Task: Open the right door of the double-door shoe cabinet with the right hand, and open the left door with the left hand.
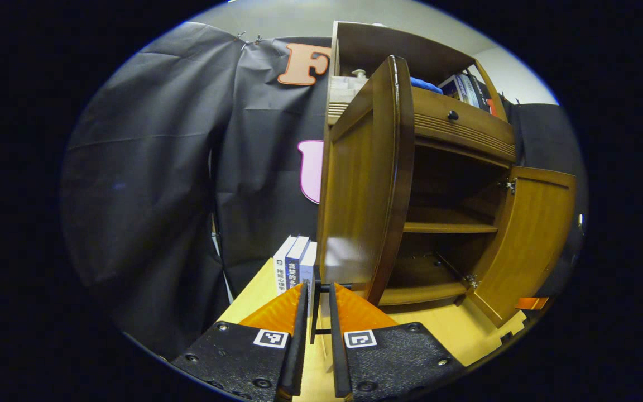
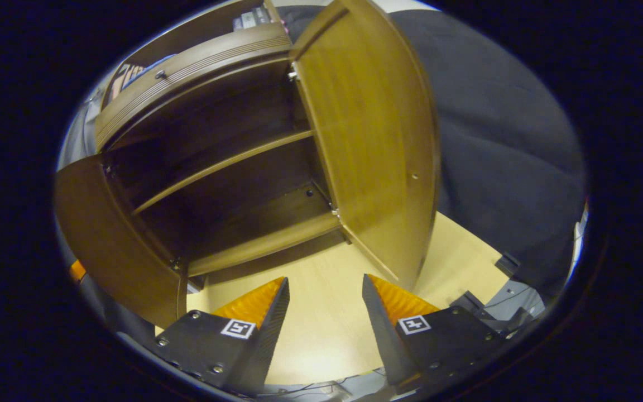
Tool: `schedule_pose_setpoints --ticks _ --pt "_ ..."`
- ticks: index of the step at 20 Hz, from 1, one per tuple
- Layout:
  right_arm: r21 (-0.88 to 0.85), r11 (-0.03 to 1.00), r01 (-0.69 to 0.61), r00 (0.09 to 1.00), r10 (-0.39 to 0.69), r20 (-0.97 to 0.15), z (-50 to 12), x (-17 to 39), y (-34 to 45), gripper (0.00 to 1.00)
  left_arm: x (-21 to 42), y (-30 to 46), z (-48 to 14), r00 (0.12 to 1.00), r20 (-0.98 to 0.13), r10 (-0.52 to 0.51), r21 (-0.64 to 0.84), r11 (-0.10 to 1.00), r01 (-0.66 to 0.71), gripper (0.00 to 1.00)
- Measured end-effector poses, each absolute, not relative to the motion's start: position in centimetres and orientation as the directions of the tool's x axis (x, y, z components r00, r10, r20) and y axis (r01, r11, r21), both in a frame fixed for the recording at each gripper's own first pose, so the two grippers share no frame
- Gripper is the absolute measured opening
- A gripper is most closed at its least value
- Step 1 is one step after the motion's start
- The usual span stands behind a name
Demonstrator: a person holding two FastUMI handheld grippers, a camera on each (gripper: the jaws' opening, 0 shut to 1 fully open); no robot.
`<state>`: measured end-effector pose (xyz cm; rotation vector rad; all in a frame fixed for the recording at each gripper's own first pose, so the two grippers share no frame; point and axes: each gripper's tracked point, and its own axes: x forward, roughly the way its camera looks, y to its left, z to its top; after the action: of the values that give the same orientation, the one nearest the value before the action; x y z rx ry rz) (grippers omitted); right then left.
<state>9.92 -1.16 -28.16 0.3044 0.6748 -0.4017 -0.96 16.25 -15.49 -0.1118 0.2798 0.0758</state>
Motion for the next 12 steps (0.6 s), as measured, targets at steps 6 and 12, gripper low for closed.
schedule_pose_setpoints --ticks 6,12 --pt "0.135 0.934 0.331 0.759 -0.178 -0.627 -27.2 12.7 1.5 0.78 -3.0 18.8 -13.5 0.949 -0.243 0.199 0.007 0.979 -0.204 0.23" --pt "0.059 0.984 0.170 0.848 -0.116 -0.518 -22.7 15.6 3.2 0.78 -4.0 17.9 -8.2 0.952 -0.123 0.279 0.074 0.960 -0.271 0.23"
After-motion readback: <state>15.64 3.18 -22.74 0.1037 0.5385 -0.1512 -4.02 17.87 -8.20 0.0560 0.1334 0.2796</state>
